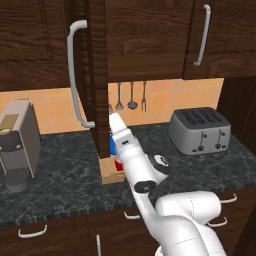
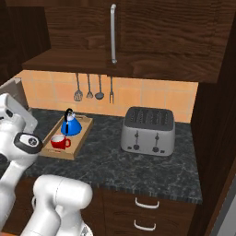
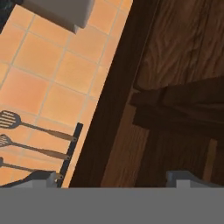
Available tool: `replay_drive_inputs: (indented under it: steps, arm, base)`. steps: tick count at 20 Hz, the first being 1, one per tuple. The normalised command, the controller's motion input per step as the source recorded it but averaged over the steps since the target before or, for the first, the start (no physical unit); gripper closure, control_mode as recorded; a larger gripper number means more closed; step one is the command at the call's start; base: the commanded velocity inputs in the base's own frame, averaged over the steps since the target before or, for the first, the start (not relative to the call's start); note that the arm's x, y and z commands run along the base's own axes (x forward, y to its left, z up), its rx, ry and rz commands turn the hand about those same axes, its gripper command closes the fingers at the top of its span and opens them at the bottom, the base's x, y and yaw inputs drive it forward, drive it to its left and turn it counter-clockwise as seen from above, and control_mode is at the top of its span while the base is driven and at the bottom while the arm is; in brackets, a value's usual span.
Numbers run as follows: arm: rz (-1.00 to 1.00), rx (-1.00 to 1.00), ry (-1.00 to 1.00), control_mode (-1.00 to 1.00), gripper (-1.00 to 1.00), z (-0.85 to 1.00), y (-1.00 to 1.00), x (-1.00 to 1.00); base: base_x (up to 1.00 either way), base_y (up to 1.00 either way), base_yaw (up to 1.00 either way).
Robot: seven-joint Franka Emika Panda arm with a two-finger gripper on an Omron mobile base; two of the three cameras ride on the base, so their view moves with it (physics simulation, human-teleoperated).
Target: Pick the kettle from the counter and place it on the tray. Then pick the mug from the cabinet and place it on the tray. Then close the cabinet doors.
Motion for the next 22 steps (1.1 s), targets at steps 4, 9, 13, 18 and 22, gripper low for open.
replay_drive_inputs:
  steps: [4, 9, 13, 18, 22]
  arm:
    - [0.00, -0.08, -0.01, -1.00, -1.00, -0.16, 0.50, 0.00]
    - [-0.06, 0.00, -0.11, -1.00, -1.00, -0.08, 0.60, 0.00]
    - [-0.03, -0.02, -0.03, -1.00, -1.00, -0.07, 0.68, 0.00]
    - [-0.06, 0.00, -0.18, -1.00, -1.00, 0.09, 0.55, -0.08]
    - [-0.13, 0.00, -0.24, -1.00, -1.00, 0.55, 0.44, -0.29]
  base:
    - [0.00, 0.00, 0.00]
    - [0.00, 0.00, 0.00]
    - [0.00, 0.00, 0.00]
    - [0.00, 0.00, 0.00]
    - [0.00, 0.00, 0.00]
